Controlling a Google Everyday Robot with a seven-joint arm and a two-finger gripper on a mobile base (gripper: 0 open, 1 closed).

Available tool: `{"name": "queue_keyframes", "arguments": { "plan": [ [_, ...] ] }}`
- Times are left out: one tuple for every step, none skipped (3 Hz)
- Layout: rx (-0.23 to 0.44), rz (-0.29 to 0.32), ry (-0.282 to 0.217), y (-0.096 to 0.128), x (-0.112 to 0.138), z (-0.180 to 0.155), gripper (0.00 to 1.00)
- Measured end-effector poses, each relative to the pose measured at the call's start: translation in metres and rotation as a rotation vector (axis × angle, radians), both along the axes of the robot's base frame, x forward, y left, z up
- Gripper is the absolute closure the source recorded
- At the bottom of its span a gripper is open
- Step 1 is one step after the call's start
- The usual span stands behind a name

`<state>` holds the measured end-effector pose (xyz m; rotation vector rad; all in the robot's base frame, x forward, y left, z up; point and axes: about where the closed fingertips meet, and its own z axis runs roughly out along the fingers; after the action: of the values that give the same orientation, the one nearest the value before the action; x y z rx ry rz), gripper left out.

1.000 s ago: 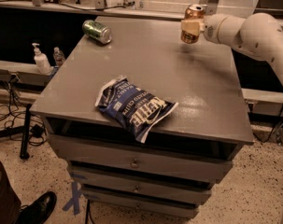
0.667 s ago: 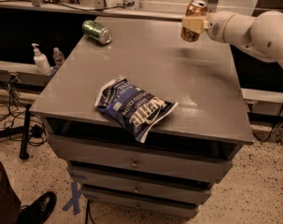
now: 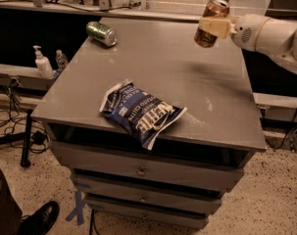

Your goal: Move orange can near blue chip bag

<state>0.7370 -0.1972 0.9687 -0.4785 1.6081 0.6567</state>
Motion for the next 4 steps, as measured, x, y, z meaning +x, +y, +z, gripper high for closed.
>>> {"name": "queue_keyframes", "arguments": {
  "plan": [
    [-0.022, 0.076, 0.022, -0.006, -0.042, -0.013, 1.00],
    [-0.060, 0.111, 0.054, -0.019, -0.081, -0.038, 1.00],
    [-0.095, 0.134, 0.055, -0.022, -0.109, -0.050, 1.00],
    [-0.117, 0.171, 0.035, -0.014, -0.132, -0.046, 1.00]
  ]
}}
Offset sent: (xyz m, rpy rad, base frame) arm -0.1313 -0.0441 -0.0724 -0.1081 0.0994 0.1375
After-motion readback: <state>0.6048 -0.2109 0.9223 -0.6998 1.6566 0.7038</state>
